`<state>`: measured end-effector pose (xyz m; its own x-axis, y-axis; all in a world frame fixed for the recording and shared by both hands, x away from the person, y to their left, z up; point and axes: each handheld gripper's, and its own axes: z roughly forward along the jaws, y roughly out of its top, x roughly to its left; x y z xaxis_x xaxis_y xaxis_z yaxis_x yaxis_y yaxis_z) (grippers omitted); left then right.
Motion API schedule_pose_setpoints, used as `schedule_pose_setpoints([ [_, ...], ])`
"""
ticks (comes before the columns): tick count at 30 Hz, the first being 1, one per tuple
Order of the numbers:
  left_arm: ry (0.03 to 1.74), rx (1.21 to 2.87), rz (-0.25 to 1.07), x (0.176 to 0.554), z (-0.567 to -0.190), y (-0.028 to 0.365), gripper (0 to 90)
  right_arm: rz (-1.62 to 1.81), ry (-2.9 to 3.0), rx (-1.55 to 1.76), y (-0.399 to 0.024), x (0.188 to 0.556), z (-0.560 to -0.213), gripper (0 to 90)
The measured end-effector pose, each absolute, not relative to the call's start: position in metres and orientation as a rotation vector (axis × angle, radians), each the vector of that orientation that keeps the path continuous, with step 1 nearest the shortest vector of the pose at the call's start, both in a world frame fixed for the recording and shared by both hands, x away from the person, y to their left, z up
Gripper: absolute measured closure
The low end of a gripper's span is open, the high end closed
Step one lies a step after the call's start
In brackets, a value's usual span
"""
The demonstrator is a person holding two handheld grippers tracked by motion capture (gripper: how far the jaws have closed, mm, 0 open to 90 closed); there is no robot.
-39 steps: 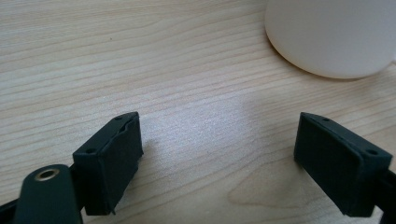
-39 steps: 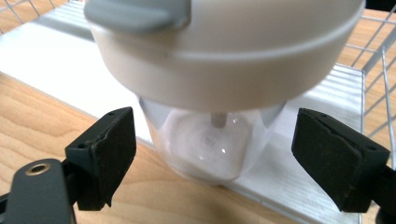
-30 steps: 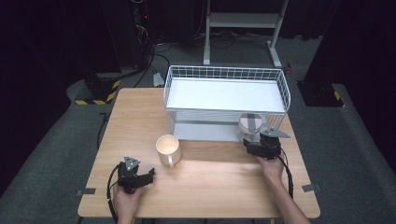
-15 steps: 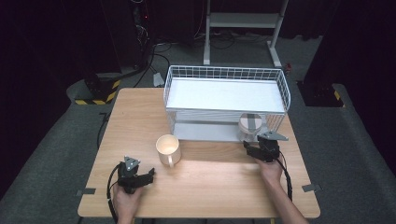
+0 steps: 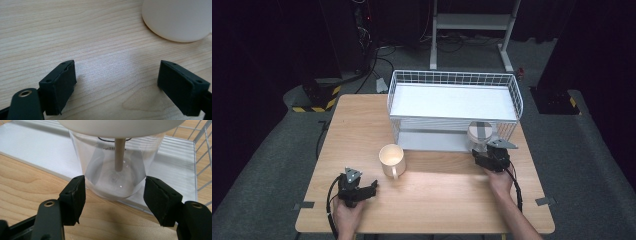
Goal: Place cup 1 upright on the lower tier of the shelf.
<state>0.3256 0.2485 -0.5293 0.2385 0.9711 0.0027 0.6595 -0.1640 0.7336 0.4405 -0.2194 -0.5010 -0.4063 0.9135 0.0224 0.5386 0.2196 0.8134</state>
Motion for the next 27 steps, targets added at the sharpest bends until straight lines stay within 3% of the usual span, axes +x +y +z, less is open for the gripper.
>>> schedule_pose_setpoints([
  [27, 1.489, 1.902, 0.654, 0.326, -0.529, 0.248, 15.5, 1.033, 2.006, 1.412, -0.207, 0.462, -0.498, 35.4],
])
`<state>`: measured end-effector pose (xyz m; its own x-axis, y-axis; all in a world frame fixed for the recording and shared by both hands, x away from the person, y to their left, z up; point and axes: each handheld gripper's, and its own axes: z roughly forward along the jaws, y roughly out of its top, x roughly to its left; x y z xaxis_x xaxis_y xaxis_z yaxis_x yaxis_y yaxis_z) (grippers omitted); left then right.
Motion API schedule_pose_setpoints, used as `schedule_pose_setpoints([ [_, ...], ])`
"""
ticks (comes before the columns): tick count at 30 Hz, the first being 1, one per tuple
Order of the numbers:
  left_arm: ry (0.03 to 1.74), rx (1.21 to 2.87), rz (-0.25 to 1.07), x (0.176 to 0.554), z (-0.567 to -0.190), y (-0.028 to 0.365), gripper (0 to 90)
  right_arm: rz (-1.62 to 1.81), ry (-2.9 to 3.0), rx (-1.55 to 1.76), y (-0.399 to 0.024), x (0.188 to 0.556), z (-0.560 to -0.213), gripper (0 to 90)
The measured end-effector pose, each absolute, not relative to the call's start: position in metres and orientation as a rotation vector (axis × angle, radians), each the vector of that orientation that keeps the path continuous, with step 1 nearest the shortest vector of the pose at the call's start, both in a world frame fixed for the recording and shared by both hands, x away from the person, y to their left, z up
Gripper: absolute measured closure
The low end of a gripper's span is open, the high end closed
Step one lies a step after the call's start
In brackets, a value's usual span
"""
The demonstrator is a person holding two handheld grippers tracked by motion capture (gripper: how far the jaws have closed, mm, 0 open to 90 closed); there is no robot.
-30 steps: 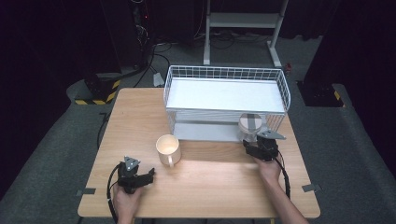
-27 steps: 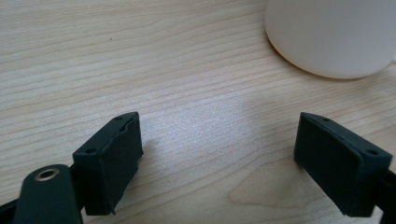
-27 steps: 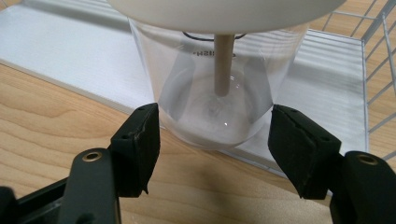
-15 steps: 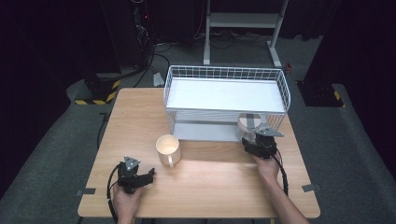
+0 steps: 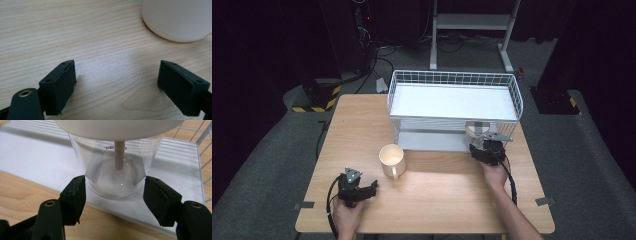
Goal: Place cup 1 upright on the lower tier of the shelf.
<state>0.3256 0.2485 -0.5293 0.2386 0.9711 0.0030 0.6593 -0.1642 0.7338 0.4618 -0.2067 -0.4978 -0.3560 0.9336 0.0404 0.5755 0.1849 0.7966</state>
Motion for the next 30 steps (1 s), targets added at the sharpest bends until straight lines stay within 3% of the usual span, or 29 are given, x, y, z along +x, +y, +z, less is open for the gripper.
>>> schedule_pose_setpoints([
  [16, 1.489, 1.902, 0.654, 0.326, -0.529, 0.248, 15.5, 0.999, 2.000, 1.454, -0.203, 0.476, -0.500, 35.9],
  [30, 1.489, 1.902, 0.654, 0.326, -0.529, 0.248, 15.5, 0.997, 1.967, 1.481, -0.207, 0.483, -0.506, 43.6],
])
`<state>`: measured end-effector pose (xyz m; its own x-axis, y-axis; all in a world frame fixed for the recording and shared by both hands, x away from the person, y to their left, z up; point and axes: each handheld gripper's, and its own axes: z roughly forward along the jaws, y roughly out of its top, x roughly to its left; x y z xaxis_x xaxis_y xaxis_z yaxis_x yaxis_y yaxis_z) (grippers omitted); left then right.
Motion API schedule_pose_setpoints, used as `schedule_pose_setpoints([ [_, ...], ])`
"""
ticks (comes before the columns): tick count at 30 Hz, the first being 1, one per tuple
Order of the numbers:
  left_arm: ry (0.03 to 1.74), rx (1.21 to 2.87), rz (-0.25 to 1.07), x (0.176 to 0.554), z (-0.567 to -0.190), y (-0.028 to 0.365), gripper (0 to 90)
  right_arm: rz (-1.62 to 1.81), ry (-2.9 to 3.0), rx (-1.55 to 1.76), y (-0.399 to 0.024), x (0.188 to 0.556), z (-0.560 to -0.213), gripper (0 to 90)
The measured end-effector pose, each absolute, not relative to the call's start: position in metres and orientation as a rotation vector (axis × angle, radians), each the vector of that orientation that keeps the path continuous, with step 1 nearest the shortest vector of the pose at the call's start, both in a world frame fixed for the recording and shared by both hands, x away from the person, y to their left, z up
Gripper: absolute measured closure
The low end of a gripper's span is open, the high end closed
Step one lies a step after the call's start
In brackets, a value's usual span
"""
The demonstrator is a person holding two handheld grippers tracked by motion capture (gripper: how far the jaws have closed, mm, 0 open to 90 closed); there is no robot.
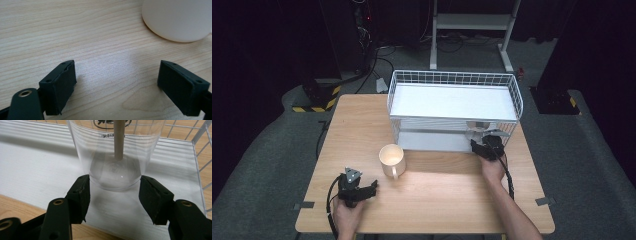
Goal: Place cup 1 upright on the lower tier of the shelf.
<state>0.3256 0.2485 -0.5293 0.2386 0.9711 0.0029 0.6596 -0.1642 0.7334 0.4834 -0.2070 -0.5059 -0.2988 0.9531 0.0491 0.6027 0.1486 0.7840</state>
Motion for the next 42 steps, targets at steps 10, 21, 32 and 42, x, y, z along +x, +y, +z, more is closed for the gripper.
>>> schedule_pose_setpoints([
  [10, 1.489, 1.903, 0.654, 0.3256, -0.5293, 0.2485, 15.4, 0.974, 1.964, 1.476, -0.2071, 0.4863, -0.5097, 48.6],
  [21, 1.489, 1.902, 0.654, 0.3256, -0.5293, 0.2485, 15.5, 0.968, 1.957, 1.477, -0.2071, 0.4871, -0.5103, 54.2],
  [32, 1.489, 1.902, 0.654, 0.3256, -0.5293, 0.2485, 15.5, 0.962, 1.945, 1.477, -0.2081, 0.4886, -0.5118, 57.0],
  [42, 1.489, 1.902, 0.653, 0.3256, -0.5293, 0.2485, 15.5, 0.966, 1.933, 1.475, -0.2118, 0.4904, -0.5125, 57.2],
])
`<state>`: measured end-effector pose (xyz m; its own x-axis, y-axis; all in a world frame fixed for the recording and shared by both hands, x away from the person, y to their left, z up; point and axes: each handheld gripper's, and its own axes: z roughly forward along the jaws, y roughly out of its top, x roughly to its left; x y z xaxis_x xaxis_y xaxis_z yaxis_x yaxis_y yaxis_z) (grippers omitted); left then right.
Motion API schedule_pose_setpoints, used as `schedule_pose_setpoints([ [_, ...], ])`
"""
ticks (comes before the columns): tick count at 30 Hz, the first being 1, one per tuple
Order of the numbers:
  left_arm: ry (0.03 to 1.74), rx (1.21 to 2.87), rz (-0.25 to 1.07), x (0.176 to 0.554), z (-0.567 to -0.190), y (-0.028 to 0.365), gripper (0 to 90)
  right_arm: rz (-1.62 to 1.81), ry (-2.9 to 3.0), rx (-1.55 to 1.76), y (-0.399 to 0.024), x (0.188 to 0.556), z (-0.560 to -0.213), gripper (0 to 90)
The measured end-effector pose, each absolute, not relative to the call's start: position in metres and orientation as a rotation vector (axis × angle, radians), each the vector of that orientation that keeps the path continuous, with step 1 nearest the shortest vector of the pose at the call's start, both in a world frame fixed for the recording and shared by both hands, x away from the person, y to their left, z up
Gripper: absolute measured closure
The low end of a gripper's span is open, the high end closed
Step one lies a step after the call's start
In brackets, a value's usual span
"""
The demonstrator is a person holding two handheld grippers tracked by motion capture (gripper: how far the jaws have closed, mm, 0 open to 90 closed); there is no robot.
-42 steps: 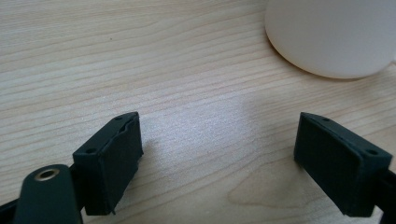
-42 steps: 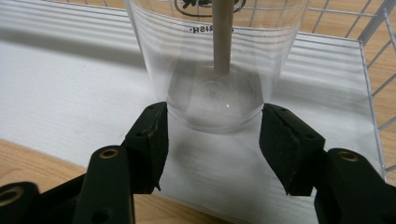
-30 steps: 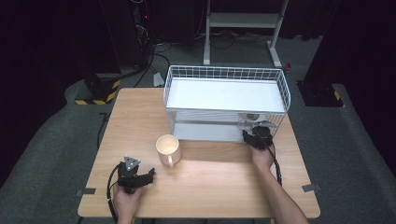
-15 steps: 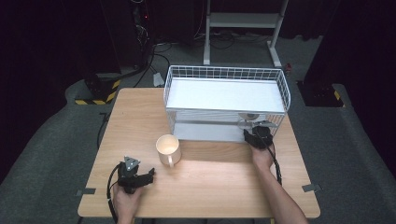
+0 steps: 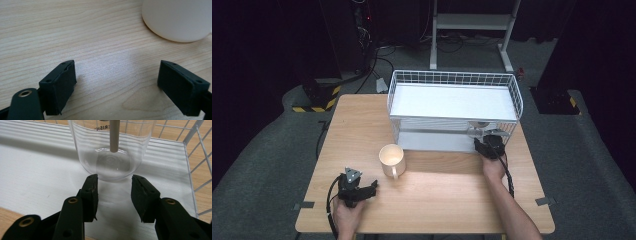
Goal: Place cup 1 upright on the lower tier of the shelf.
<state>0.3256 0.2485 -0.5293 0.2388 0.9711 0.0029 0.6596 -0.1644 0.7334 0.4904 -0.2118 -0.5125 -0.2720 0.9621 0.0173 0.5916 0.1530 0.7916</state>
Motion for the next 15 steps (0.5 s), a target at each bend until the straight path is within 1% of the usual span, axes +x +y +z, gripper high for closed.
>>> schedule_pose_setpoints([
  [2, 1.489, 1.902, 0.654, 0.3256, -0.5293, 0.2485, 15.4, 0.966, 1.932, 1.479, -0.2123, 0.4900, -0.5123, 55.9],
  [6, 1.489, 1.902, 0.654, 0.3256, -0.5293, 0.2485, 15.5, 0.977, 1.956, 1.477, -0.2132, 0.4882, -0.5114, 48.0],
  [7, 1.489, 1.902, 0.654, 0.3256, -0.5293, 0.2485, 15.5, 0.977, 1.956, 1.477, -0.2132, 0.4882, -0.5114, 48.0],
  [8, 1.489, 1.902, 0.653, 0.3256, -0.5293, 0.2485, 15.5, 0.977, 1.974, 1.459, -0.2126, 0.4867, -0.5103, 44.9],
  [9, 1.489, 1.902, 0.653, 0.3256, -0.5293, 0.2485, 15.4, 0.977, 1.974, 1.459, -0.2126, 0.4867, -0.5103, 44.9],
  [12, 1.489, 1.902, 0.653, 0.3256, -0.5293, 0.2485, 15.5, 1.005, 1.977, 1.461, -0.2128, 0.4841, -0.5067, 40.0],
  [15, 1.489, 1.902, 0.654, 0.3256, -0.5293, 0.2485, 15.5, 0.996, 1.989, 1.439, -0.2133, 0.4820, -0.5052, 38.3],
])
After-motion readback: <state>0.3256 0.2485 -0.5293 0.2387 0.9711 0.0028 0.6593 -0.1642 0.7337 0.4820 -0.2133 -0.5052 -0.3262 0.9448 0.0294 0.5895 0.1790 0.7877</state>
